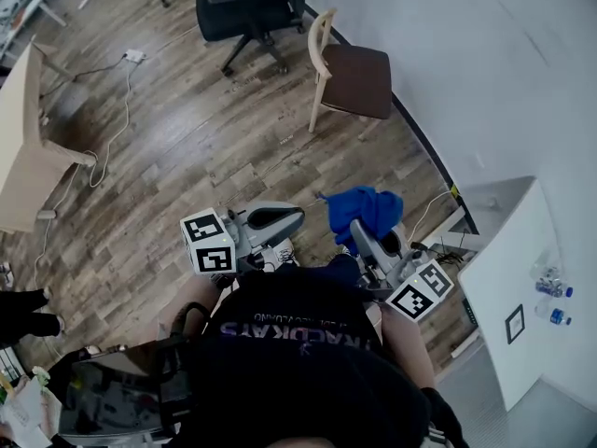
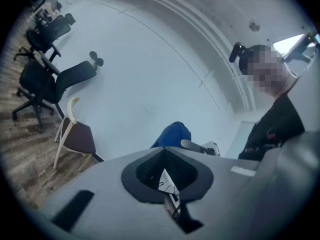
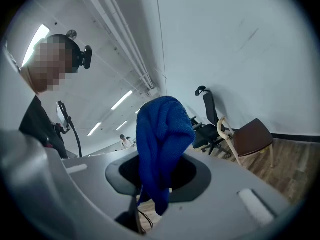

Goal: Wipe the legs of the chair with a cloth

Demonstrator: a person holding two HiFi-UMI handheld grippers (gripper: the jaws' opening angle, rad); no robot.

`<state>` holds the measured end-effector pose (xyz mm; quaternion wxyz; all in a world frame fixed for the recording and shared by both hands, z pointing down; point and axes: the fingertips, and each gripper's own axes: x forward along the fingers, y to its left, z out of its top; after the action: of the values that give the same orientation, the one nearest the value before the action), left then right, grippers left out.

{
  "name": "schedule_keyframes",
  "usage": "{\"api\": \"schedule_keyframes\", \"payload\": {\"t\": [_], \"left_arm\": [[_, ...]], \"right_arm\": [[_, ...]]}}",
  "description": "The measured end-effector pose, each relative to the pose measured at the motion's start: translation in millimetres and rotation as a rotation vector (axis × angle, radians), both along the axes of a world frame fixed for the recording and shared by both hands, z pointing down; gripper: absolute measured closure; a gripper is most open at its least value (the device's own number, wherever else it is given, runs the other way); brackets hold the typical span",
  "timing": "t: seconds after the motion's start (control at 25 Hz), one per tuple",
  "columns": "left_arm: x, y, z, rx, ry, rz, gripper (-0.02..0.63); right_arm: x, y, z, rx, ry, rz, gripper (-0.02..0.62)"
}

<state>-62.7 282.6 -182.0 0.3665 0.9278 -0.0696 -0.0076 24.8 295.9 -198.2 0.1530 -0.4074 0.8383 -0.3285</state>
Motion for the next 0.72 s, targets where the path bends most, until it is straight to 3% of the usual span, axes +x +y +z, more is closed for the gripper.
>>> {"api": "schedule_keyframes", "payload": {"t": [0.2, 0.56, 0.72], "left_arm": [[4, 12, -7, 0.133, -0.028, 0.096, 0.606], [-6, -2, -3, 0.130, -0.009, 0.070, 0.605], [1, -20, 5, 0.116, -0.024, 0.025, 0.604]], "right_arm": [[-2, -2, -2, 0.014, 0.003, -0.009, 0.489], [-3, -17, -6, 0.029, 0.025, 0.020, 0.489], [7, -43, 1, 0.028, 0.042, -0.017, 0.488]]}}
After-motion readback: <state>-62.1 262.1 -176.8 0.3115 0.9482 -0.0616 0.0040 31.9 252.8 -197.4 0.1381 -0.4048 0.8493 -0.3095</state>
